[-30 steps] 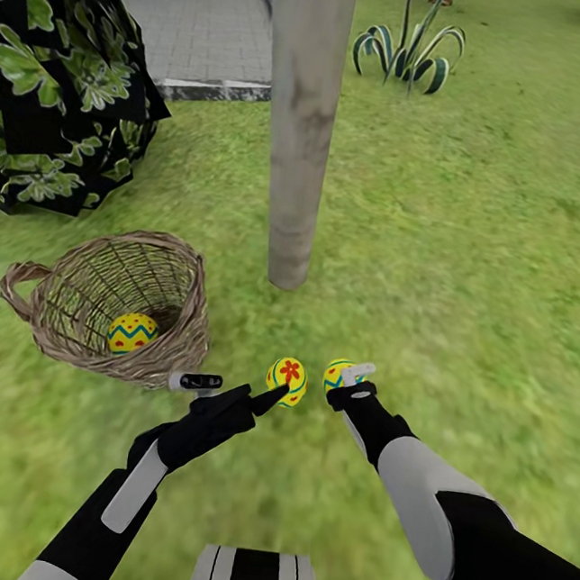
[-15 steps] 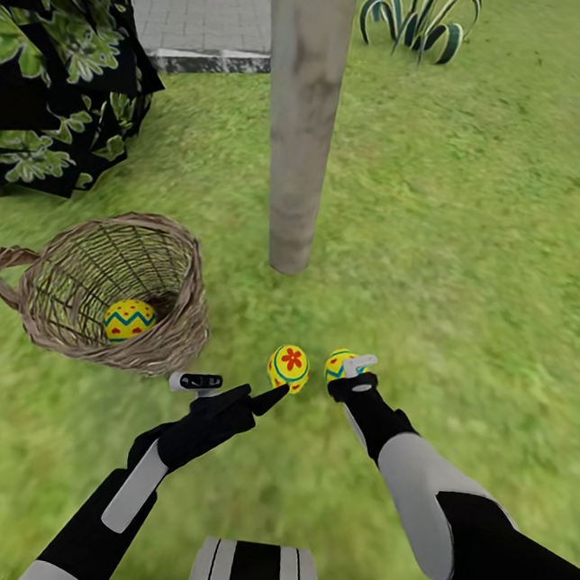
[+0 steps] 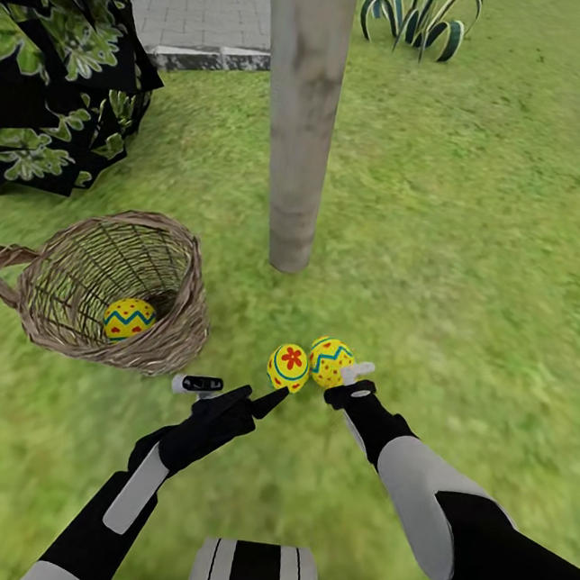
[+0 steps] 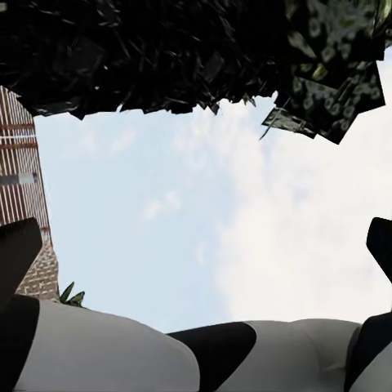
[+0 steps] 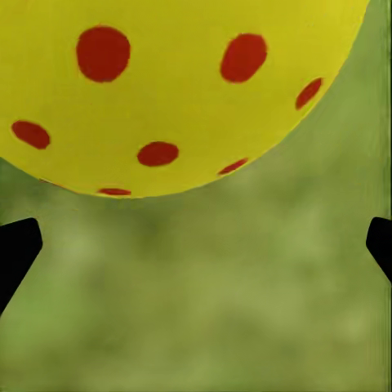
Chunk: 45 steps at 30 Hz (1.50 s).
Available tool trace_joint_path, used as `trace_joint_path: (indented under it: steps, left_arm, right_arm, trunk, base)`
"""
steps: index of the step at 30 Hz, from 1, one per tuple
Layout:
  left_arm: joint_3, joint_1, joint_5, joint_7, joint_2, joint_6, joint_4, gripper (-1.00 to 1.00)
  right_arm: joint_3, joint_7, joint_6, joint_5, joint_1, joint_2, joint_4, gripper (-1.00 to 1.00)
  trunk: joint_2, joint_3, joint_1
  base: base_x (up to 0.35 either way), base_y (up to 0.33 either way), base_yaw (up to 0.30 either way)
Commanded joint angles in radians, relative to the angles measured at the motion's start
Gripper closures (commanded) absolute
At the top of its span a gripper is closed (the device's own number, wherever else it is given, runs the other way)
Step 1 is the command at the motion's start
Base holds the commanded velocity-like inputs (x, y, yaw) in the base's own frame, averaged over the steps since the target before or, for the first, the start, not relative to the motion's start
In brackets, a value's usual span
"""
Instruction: Take the three Easter eggs out of the wicker basket on the lawn in the garden, then place them on the lawn next to a single tree (choose any tree) so that all three eggs are next to the same tree and none are left in the basket.
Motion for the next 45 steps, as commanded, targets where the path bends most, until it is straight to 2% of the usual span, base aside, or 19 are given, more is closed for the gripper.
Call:
trace_joint_path:
  steps: [1, 11, 14, 17, 25, 27, 28, 29, 31, 32, 33, 35, 37, 38, 41, 45]
  left_arm:
    - [-0.001, 0.000, 0.006, -0.001, 0.000, 0.010, 0.001, -1.00]
    - [-0.001, 0.000, 0.006, -0.001, 0.000, 0.010, 0.001, -1.00]
    - [-0.001, 0.000, 0.005, -0.001, 0.000, 0.010, 0.001, -1.00]
    - [-0.001, 0.000, 0.004, 0.000, -0.015, 0.011, 0.000, -1.00]
    - [-0.006, 0.000, 0.005, -0.002, -0.019, 0.013, -0.011, -1.00]
    - [-0.012, 0.000, 0.004, -0.003, -0.018, 0.023, -0.014, -1.00]
    - [-0.013, 0.000, 0.004, -0.003, -0.018, 0.026, -0.015, -1.00]
    - [-0.014, 0.000, 0.003, -0.003, -0.018, 0.029, -0.022, -1.00]
    - [-0.015, 0.000, 0.002, -0.003, -0.017, 0.036, -0.068, -1.00]
    - [-0.015, 0.000, 0.000, -0.002, -0.016, 0.069, -0.098, -1.00]
    - [-0.015, 0.000, -0.002, 0.005, -0.016, 0.108, -0.114, -1.00]
    - [-0.015, 0.000, -0.001, 0.069, -0.017, 0.147, -0.145, -1.00]
    - [-0.015, 0.000, 0.002, 0.100, -0.017, 0.154, -0.158, -1.00]
    - [-0.017, 0.000, 0.002, 0.106, -0.017, 0.156, -0.160, -1.00]
    - [-0.071, 0.000, 0.005, 0.112, -0.016, 0.155, -0.165, -1.00]
    - [-0.083, 0.000, 0.004, 0.115, -0.014, 0.154, -0.166, -1.00]
  right_arm:
    - [-0.005, -0.001, 0.005, 0.009, 0.000, 0.001, -0.001, -1.00]
    - [-0.005, 0.000, 0.004, 0.008, 0.000, 0.001, -0.004, -1.00]
    - [-0.007, 0.002, 0.005, 0.008, 0.000, -0.001, -0.035, -1.00]
    - [-0.009, 0.002, 0.016, 0.006, 0.000, -0.006, -0.046, -1.00]
    - [-0.016, 0.002, 0.039, 0.002, 0.000, -0.011, -0.047, -1.00]
    - [-0.070, 0.021, 0.119, -0.005, 0.000, -0.036, -0.087, -1.00]
    - [-0.103, 0.059, 0.158, -0.007, 0.001, -0.051, -0.128, -1.00]
    - [-0.118, 0.101, 0.182, -0.008, 0.003, -0.069, -0.157, -1.00]
    - [-0.133, 0.218, 0.232, -0.009, 0.008, -0.121, -0.196, -1.00]
    - [-0.137, 0.281, 0.253, -0.010, 0.009, -0.153, -0.203, -1.00]
    - [-0.139, 0.309, 0.259, -0.011, 0.009, -0.166, -0.205, -1.00]
    - [-0.139, 0.325, 0.262, -0.011, 0.009, -0.173, -0.207, -1.00]
    - [-0.139, 0.328, 0.262, -0.010, 0.009, -0.174, -0.207, -1.00]
    - [-0.139, 0.329, 0.262, -0.010, 0.009, -0.174, -0.207, -1.00]
    - [-0.139, 0.330, 0.261, -0.010, 0.010, -0.174, -0.207, -1.00]
    - [-0.139, 0.330, 0.261, -0.010, 0.010, -0.176, -0.208, -1.00]
  trunk:
    - [0.000, 0.003, -0.001]
    - [0.002, 0.042, -0.005]
    - [0.003, 0.054, -0.006]
    - [0.004, 0.065, -0.008]
    - [0.006, 0.096, -0.011]
    - [0.006, 0.104, -0.012]
    - [0.006, 0.108, -0.013]
    - [0.007, 0.112, -0.013]
    - [0.007, 0.119, -0.014]
    - [0.007, 0.123, -0.014]
    - [0.008, 0.127, -0.015]
    - [0.008, 0.135, -0.016]
    - [0.008, 0.143, -0.017]
    - [0.009, 0.147, -0.017]
    - [0.009, 0.158, -0.019]
    - [0.010, 0.174, -0.020]
  base:
    - [0.000, 0.000, 0.000]
    - [0.000, 0.000, 0.000]
    - [0.000, 0.000, 0.000]
    - [0.000, 0.000, 0.000]
    - [0.000, 0.000, 0.000]
    - [0.000, 0.000, 0.000]
    - [0.000, 0.000, 0.000]
    - [0.000, 0.000, 0.000]
    - [0.000, 0.000, 0.000]
    - [0.000, 0.000, 0.000]
    - [0.000, 0.000, 0.000]
    - [-0.061, 0.000, 0.000]
    - [-0.257, 0.000, 0.000]
    - [-0.313, 0.000, 0.000]
    - [-0.336, 0.000, 0.000]
    - [-0.343, 0.000, 0.000]
